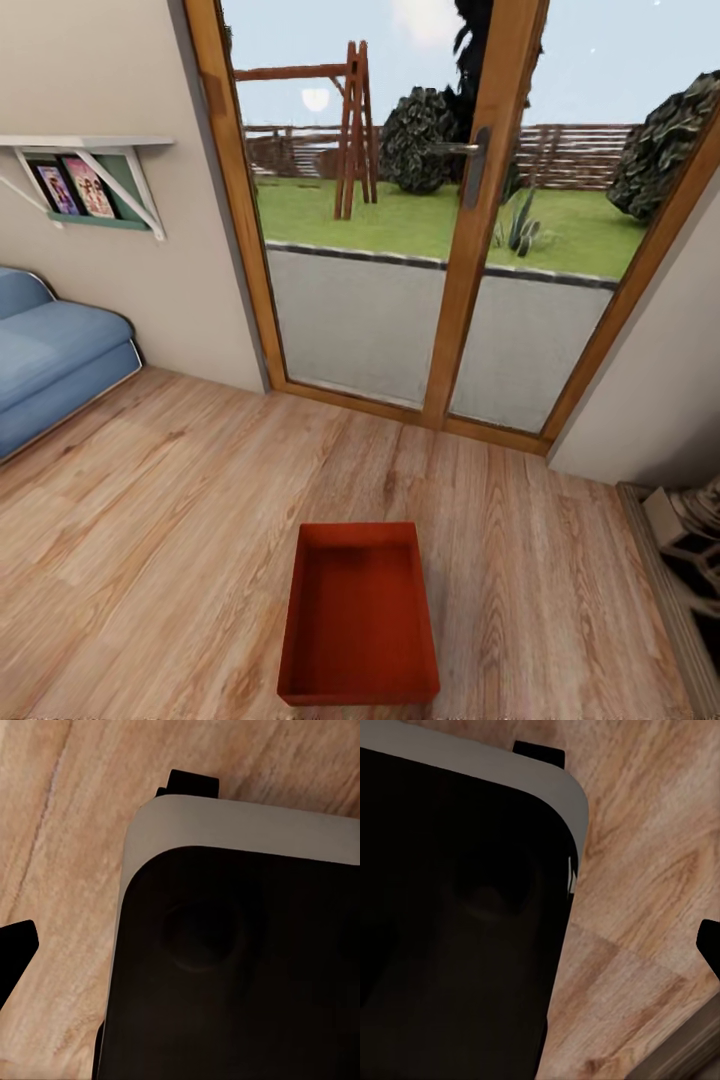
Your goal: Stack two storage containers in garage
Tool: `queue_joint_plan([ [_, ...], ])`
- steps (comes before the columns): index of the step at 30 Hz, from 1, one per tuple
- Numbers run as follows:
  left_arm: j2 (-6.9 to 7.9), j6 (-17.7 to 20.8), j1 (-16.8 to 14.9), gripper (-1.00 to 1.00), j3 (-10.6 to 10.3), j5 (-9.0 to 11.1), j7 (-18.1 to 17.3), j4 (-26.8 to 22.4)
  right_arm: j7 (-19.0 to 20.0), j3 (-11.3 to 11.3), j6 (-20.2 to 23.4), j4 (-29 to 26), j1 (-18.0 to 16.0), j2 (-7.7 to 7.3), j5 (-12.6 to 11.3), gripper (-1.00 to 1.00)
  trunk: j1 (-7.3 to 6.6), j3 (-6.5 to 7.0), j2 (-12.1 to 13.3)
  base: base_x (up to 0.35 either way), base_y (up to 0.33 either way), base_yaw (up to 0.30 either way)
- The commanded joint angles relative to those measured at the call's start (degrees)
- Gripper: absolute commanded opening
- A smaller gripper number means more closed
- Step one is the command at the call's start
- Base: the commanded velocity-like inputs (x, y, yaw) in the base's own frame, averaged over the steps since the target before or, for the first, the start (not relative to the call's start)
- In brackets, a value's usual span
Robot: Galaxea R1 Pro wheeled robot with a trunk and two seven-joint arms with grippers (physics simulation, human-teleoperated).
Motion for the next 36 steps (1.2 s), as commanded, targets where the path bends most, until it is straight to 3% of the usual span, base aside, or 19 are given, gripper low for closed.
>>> queue_joint_plan([
  [1, 0.0, -0.18, -0.03, 1.0, -0.46, 0.49, 0.02, 0.04, 0.11, 0.49, -0.34, 0.17, -0.06, 0.01, -0.6, 1.0, -0.01, -0.13, -0.02, 0.0, 0.0, 0.0],
  [36, 0.0, -0.18, -0.01, 1.0, -0.46, 0.49, 0.02, 0.04, 0.07, 0.59, -0.34, 0.17, -0.06, 0.01, -0.6, 1.0, -0.01, -3.32, -0.02, 0.0, 0.0, 0.0],
])
